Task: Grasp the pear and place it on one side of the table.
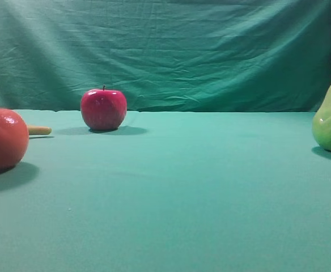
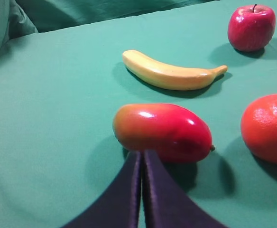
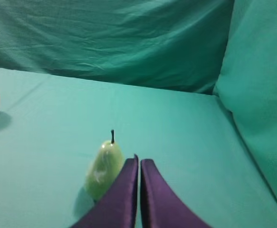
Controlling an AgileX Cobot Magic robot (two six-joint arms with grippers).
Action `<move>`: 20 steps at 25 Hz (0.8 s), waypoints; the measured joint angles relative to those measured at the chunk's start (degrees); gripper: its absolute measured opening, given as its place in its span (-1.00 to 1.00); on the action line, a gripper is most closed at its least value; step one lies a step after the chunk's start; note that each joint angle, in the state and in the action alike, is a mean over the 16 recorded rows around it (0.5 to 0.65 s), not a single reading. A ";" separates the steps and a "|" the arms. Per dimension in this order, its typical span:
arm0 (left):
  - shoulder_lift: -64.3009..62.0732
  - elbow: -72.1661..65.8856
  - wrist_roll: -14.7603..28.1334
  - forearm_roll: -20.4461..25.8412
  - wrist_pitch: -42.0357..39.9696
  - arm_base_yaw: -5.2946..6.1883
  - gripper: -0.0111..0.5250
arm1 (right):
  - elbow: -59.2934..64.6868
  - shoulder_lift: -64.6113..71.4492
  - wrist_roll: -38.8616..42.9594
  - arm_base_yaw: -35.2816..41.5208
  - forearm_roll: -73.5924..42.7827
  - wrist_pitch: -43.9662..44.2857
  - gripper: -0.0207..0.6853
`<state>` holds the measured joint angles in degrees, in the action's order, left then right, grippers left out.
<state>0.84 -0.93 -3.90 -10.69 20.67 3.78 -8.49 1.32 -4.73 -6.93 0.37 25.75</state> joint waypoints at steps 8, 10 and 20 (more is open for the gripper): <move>0.00 0.00 0.00 0.00 0.00 0.00 -0.96 | 9.26 -1.93 0.42 2.78 -0.85 -4.34 -0.94; 0.00 0.00 0.00 0.00 0.00 0.00 -0.96 | 9.87 -1.93 0.53 3.09 -0.94 -4.24 -0.94; 0.00 0.00 0.00 0.00 0.00 0.00 -0.96 | 10.03 -1.93 0.74 3.31 -1.21 -3.57 -0.94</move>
<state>0.84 -0.93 -3.90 -10.69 20.67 3.78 1.54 -0.61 -3.98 -3.62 -0.84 22.19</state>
